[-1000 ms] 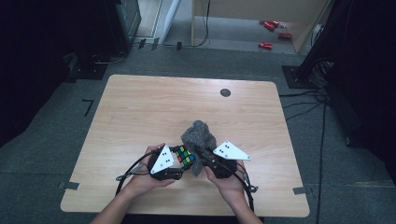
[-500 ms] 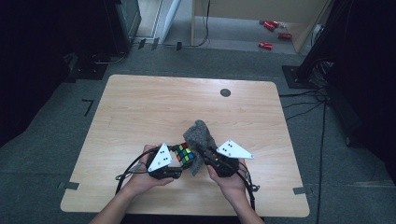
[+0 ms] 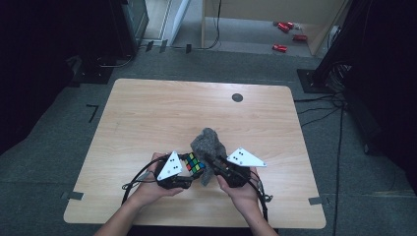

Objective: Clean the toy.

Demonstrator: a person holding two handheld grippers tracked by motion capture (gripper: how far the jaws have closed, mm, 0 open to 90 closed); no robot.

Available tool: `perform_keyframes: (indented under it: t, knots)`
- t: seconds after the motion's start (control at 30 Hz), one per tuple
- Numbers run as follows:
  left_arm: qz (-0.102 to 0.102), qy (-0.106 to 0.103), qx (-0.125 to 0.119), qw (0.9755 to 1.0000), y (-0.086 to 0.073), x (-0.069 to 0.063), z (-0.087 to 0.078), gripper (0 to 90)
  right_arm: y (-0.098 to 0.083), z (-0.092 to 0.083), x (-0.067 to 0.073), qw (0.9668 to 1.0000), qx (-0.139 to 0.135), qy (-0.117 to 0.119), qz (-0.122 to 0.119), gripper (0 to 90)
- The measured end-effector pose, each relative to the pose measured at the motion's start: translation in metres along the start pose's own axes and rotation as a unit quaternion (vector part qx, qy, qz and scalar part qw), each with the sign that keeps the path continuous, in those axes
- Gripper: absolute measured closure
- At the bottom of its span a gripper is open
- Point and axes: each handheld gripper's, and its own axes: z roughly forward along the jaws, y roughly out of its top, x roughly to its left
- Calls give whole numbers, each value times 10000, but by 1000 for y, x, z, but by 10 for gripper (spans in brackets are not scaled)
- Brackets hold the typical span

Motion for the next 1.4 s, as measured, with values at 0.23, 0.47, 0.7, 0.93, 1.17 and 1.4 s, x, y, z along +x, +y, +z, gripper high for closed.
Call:
perform_keyframes:
  t: [0.23,0.47,0.7,0.93,1.17,1.4]
  knots:
    - [6,-28,36,10000,-1,-1,3,354,-1,0,-1,10000,14,74,55,771]
    - [9,-29,38,10000,-1,1,0,354,-4,0,-10,9999,113,-88,10,769]
    - [-62,-147,172,9997,-5,2,6,354,0,0,1,9997,199,-1,-156,767]
    - [-84,-164,55,9998,-3,4,1,354,-3,2,-4,9995,224,-131,-180,769]
    - [-217,-257,63,9994,-5,8,1,353,-1,-1,-1,9997,213,-1,-131,775]
    - [-233,-219,-36,9995,-3,10,-3,354,-1,0,-4,9997,167,-74,-168,777]
